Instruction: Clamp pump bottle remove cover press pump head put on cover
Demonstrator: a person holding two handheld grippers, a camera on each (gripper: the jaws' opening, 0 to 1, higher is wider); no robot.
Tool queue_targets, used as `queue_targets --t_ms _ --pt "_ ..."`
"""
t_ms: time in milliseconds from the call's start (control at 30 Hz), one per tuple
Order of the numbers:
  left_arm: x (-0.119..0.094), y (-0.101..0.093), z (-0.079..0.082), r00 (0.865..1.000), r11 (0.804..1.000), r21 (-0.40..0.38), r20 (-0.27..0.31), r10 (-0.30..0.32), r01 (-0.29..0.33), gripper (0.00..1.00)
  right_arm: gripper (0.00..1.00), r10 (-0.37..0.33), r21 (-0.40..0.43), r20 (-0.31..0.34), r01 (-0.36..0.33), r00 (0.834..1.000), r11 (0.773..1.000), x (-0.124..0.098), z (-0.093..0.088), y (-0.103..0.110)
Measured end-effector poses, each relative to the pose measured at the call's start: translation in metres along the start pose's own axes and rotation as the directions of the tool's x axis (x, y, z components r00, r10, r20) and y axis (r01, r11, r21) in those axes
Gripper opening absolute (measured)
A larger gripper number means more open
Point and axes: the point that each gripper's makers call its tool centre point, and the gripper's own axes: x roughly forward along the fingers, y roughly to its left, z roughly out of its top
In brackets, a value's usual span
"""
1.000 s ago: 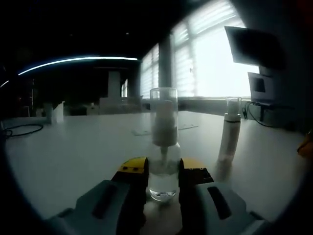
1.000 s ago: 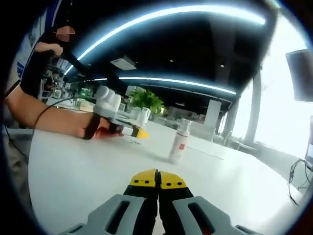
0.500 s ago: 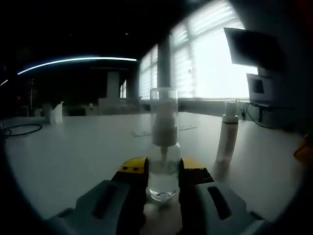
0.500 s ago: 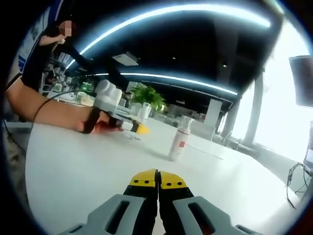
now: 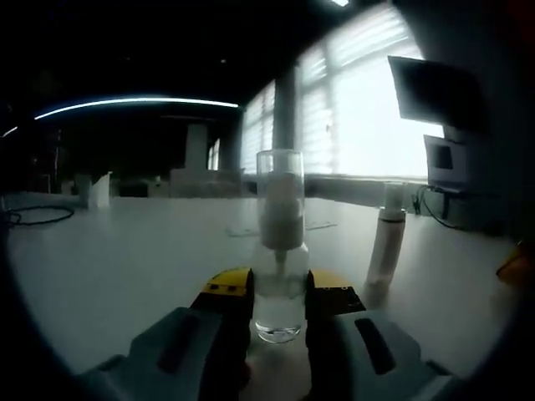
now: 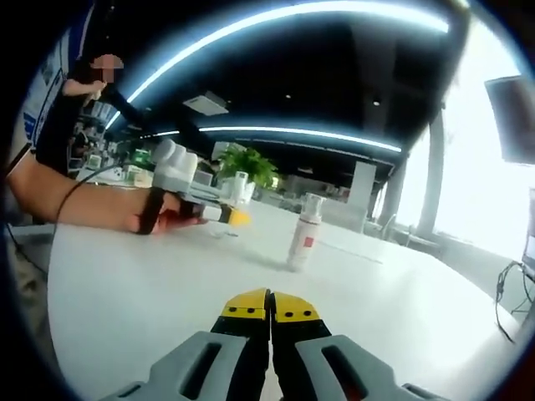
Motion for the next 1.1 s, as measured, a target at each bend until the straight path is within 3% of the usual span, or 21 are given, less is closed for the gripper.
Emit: queue_targets --t_ms 200,300,500,767,833,1100 --pt "-0.005 0.001 0.008 1.0 1.0 0.016 0.009 -0.004 0.004 0.16 0.0 -0.001 0.0 0.003 0.001 1.0 1.0 0.001 0.0 -0.002" --pt "-0.01 -0.003 0.018 0.999 1.0 0.019 0.028 -0.015 0.014 0.16 0.0 0.014 -0.022 0.033 -0.014 0.999 1.0 0.0 0.005 0.002" --pt "-0.015 -0.006 0.032 0.998 0.998 -0.033 0.041 -0.043 0.044 0.16 0.0 0.013 -0.032 0.037 -0.012 0.999 0.999 0.002 0.005 0.003" --pt "-0.037 -0.027 0.046 0.996 0.998 0.011 0.057 -0.069 0.069 0.16 0.0 0.021 -0.032 0.037 -0.019 0.999 0.999 0.002 0.005 0.004" --pt "-0.038 -0.022 0.049 0.995 0.997 0.021 0.063 -0.075 0.073 0.16 0.0 0.029 -0.035 0.033 -0.028 0.999 0.999 0.003 0.004 0.005" --pt "-0.061 -0.048 0.062 0.989 0.991 0.066 0.087 -0.123 0.117 0.16 0.0 0.027 -0.035 0.026 -0.026 0.999 0.999 0.003 0.003 0.005"
